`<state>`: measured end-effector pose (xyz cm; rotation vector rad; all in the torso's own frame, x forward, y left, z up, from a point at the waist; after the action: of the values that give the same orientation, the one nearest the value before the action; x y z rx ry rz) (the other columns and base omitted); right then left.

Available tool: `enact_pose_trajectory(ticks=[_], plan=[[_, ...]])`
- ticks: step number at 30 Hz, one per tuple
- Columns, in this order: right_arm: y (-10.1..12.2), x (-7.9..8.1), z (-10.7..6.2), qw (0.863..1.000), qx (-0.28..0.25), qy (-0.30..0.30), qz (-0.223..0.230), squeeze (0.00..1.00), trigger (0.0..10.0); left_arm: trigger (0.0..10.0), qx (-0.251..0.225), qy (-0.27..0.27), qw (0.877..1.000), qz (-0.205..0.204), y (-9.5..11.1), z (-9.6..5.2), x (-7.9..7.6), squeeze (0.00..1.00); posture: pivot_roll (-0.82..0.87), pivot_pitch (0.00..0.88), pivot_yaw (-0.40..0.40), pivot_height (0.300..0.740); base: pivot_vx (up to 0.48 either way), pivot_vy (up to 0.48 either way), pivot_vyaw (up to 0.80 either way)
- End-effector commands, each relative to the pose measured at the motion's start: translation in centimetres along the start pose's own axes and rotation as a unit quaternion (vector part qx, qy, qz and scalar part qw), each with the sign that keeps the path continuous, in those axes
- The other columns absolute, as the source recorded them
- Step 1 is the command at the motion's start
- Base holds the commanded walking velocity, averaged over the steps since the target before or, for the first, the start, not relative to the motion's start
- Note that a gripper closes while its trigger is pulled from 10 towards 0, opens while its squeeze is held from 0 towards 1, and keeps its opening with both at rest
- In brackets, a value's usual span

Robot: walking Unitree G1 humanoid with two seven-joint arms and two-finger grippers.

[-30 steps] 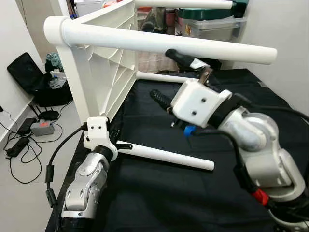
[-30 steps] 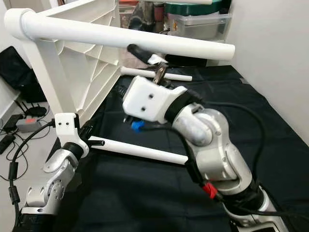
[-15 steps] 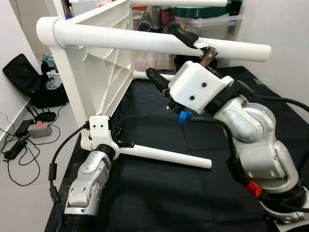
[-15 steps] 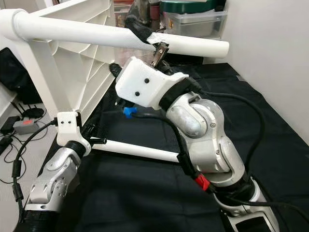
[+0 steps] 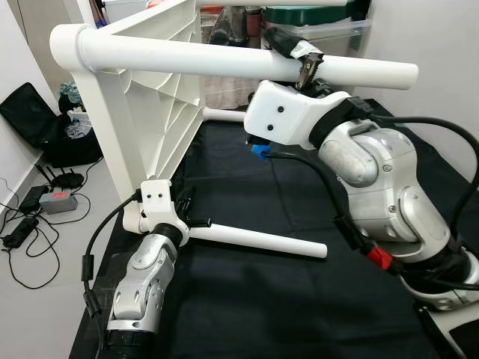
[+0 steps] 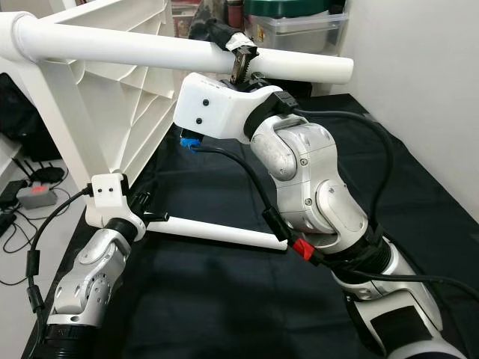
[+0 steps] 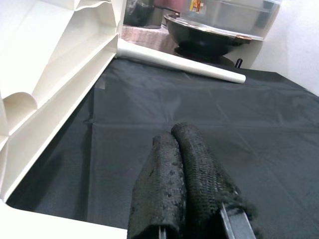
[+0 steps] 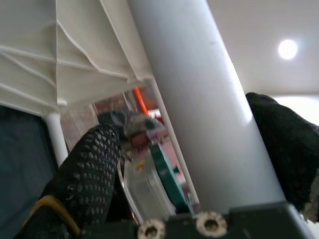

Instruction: Building children table

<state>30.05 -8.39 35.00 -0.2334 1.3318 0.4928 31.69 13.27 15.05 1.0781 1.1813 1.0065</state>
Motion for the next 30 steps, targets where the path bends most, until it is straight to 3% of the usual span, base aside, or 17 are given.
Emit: enact_pose_trajectory(ticks=[1, 2, 3, 4, 9, 20, 26, 28, 30], plan=[[-0.3, 0.3, 0.2, 1.0, 0.014, 0.011, -0.003, 0.0, 10.0, 10.0, 0.003, 0.007, 1.0, -0.004, -0.2, 0.1, 0.3, 0.0, -0.2, 0.0, 0.002, 0.74, 0.0, 0.0, 0.0], [-0.5, 0.2, 0.2, 1.0, 0.024, 0.01, -0.002, 0.0, 7.9, 10.0, 0.003, 0.008, 1.0, -0.005, -0.3, 0.1, 0.3, 0.0, -0.2, 0.0, 0.0, 0.74, 0.0, 0.0, 0.0], [-0.5, 0.2, 0.2, 1.0, 0.024, 0.01, -0.002, 0.0, 7.9, 10.0, 0.003, 0.008, 1.0, -0.005, -0.3, 0.1, 0.3, 0.0, -0.2, 0.0, 0.0, 0.74, 0.0, 0.0, 0.0], [-0.7, -0.1, 0.1, 0.999, 0.036, 0.004, 0.004, 0.0, 0.0, 10.0, 0.004, 0.009, 1.0, -0.006, -0.3, 0.1, 0.3, 0.0, -0.2, 0.0, 0.001, 0.74, 0.0, 0.0, 0.0], [-1.5, -0.6, 0.1, 0.997, 0.07, -0.012, 0.022, 0.0, 0.0, 10.0, 0.006, 0.012, 1.0, -0.008, -0.5, 0.1, 0.3, 0.0, -0.21, 0.0, 0.001, 0.74, 0.0, 0.0, 0.0], [-1.9, -1.0, 0.1, 0.996, 0.086, -0.01, 0.004, 0.0, 0.0, 10.0, 0.008, 0.024, 1.0, -0.011, -0.7, 0.1, 0.7, 0.0, -0.21, 0.0, -0.009, 0.74, 0.0, 0.0, 0.0], [-2.1, -0.9, 0.3, 0.996, 0.09, -0.009, 0.002, 0.0, 0.0, 10.0, -0.007, 0.056, 0.998, -0.033, -0.2, 0.2, 1.7, 0.0, -0.21, 0.0, -0.013, 0.74, 0.0, 0.0, 0.0], [-2.4, -1.1, 0.3, 0.995, 0.094, -0.012, -0.001, 0.0, 0.0, 10.0, -0.035, 0.091, 0.992, -0.08, 1.2, 0.8, 3.3, 0.0, -0.2, 0.0, -0.021, 0.74, 0.0, 0.0, 0.0], [-2.5, -1.2, 0.3, 0.995, 0.096, -0.014, -0.002, 0.0, 0.0, 10.0, -0.046, 0.105, 0.988, -0.099, 1.7, 1.0, 4.0, 0.0, -0.2, 0.0, -0.021, 0.74, 0.0, 0.0, 0.0]])
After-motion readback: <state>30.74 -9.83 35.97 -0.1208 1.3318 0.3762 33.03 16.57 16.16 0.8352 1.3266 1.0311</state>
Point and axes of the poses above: a point about 5 cm out from each wrist's last joint towards the gripper, its own z axis pointing out of the wrist towards the gripper, its own y axis along the axis of the wrist's last joint, x = y × z, the point moved 1 cm from there along z, pointing out of the wrist towards the gripper, and after that the axes turned 4 degrees about z, right-handed, at the moved point
